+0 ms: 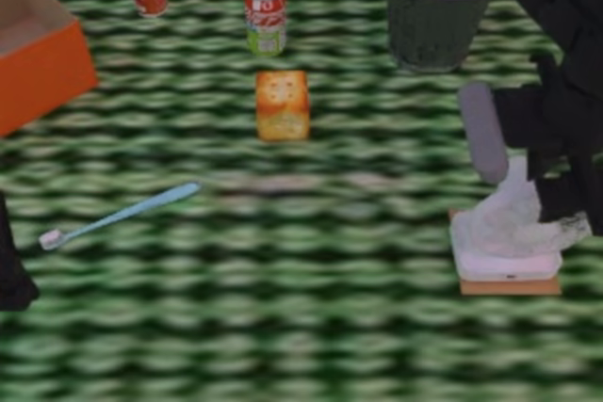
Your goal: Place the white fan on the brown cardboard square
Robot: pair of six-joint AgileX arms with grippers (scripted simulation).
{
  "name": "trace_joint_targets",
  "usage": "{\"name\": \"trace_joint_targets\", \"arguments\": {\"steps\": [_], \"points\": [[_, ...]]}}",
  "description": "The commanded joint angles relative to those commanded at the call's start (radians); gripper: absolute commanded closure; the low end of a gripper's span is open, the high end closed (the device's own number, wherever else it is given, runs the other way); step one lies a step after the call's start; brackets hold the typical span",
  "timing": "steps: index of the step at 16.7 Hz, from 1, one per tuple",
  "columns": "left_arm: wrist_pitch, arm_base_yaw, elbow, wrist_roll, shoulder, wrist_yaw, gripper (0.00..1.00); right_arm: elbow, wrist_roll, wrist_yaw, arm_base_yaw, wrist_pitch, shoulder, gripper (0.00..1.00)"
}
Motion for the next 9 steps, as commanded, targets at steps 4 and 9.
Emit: {"name": "trace_joint_targets", "arguments": {"steps": [4, 9], "points": [[0.000, 0.000, 0.000, 0.000, 0.000, 0.000, 0.00, 0.000, 0.000, 0.000, 0.000, 0.000, 0.000, 0.00], [0.000, 0.000, 0.000, 0.000, 0.000, 0.000, 0.00, 0.000, 0.000, 0.000, 0.000, 0.000, 0.000, 0.00]]}}
